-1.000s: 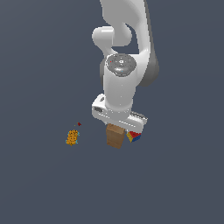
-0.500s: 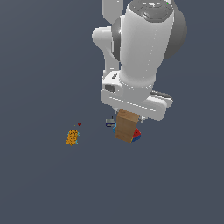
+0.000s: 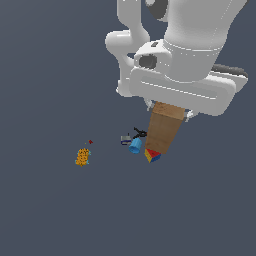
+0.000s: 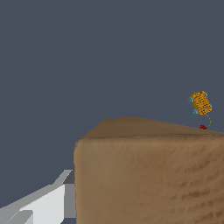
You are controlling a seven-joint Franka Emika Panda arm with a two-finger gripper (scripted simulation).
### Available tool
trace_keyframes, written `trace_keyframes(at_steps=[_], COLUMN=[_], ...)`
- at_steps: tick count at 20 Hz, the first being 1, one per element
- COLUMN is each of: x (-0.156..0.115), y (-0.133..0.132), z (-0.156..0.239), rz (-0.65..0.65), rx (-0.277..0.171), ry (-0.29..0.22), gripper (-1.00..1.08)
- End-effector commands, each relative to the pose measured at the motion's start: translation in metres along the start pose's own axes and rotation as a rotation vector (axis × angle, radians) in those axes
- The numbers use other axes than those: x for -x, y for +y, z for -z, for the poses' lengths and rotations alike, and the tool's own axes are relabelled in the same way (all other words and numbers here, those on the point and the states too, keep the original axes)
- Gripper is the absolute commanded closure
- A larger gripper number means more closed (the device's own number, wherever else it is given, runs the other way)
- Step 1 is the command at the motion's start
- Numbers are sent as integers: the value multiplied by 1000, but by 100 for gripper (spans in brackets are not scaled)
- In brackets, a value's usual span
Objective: Pick up a designated object from a clutter of objects.
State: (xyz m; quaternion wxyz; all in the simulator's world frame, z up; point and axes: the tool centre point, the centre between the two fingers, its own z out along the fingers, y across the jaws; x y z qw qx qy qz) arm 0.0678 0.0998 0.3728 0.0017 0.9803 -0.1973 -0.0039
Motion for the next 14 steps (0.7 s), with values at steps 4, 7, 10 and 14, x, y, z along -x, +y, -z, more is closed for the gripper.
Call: trace_keyframes(at_steps=[4, 7, 10, 14], x=[1, 1, 1, 1], y=[-13, -17, -19, -20], z=[34, 43, 48, 49], rz=[-1, -1, -1, -1], rx=[-4, -5, -5, -5], ry=[7, 7, 7, 7], gripper=[108, 108, 108, 108])
